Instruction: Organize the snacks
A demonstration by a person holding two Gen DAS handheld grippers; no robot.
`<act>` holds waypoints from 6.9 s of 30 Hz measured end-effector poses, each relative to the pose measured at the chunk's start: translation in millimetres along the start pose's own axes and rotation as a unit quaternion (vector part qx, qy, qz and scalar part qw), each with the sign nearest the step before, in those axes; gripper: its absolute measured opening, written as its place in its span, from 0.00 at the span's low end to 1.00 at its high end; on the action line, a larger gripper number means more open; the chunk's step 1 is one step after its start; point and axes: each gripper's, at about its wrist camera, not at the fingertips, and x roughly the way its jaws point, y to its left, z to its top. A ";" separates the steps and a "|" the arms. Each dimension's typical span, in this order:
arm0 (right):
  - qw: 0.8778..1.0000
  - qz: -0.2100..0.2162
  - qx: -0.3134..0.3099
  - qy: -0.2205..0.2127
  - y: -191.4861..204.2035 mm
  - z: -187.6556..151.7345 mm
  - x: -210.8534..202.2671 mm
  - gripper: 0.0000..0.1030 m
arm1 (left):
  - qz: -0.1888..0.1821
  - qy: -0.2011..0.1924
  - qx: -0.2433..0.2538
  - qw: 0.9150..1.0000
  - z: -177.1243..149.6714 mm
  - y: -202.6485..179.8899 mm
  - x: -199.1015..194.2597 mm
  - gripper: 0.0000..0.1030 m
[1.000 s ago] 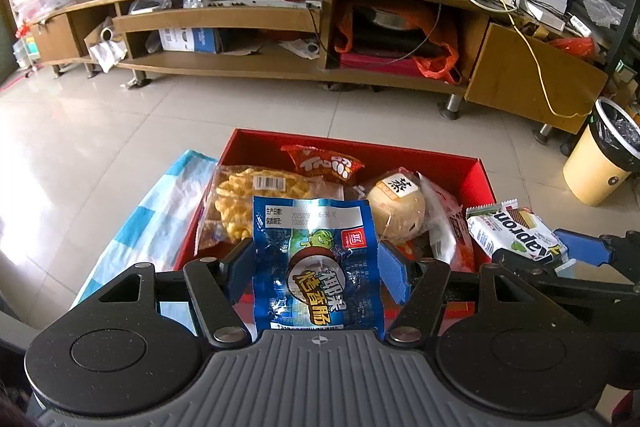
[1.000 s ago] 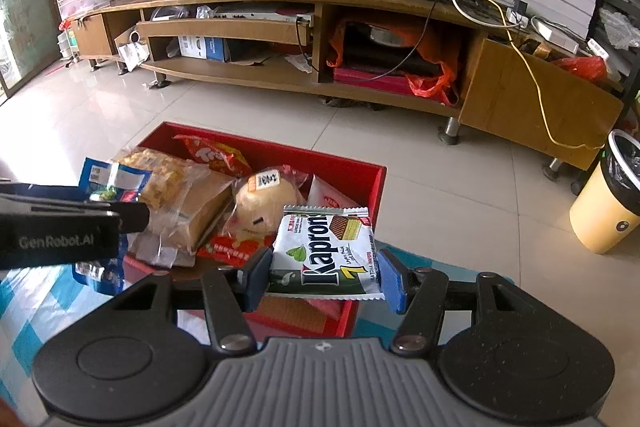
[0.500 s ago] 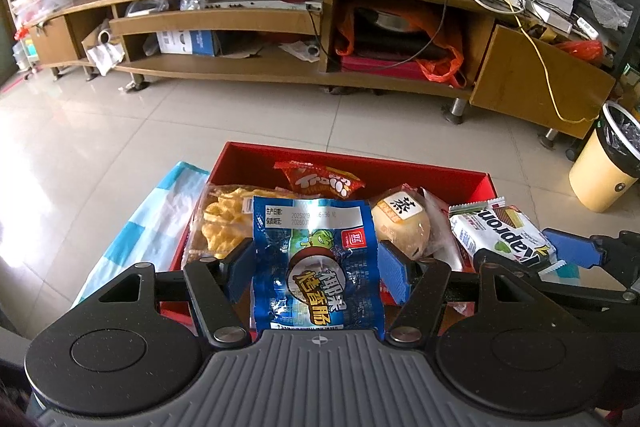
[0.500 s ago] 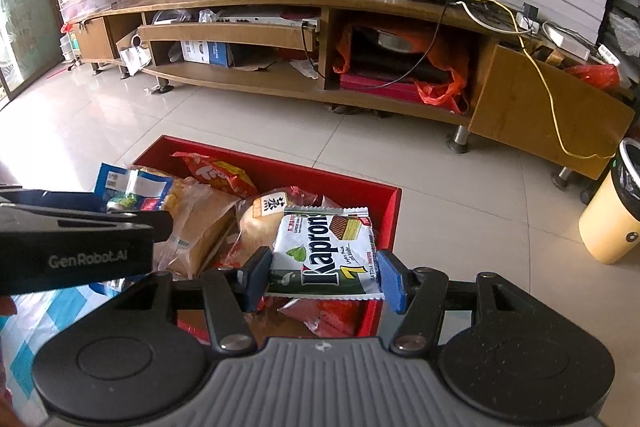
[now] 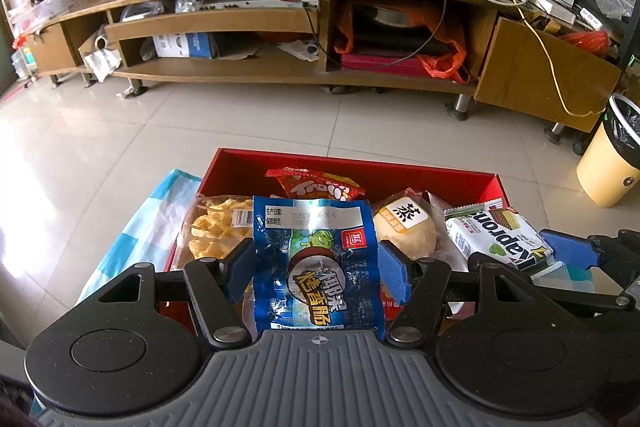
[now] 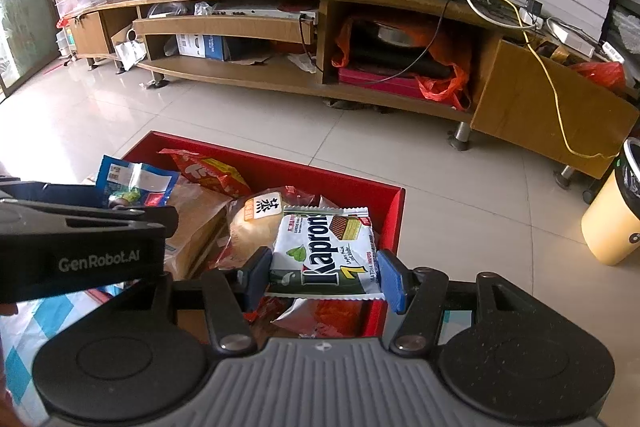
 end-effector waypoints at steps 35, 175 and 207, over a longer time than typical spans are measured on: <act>1.000 0.010 -0.020 0.006 23.4 3.7 26.8 0.55 | 0.013 0.007 0.006 1.000 2.9 5.7 22.5 0.70; 0.996 -0.079 -0.026 0.039 1.6 -12.2 -16.2 0.78 | 0.033 0.019 -0.003 0.999 -35.2 19.0 -23.8 0.88; 0.997 -0.070 -0.003 0.011 19.0 -70.4 -106.1 0.83 | 0.008 0.017 -0.010 1.000 -96.9 21.1 -83.2 0.93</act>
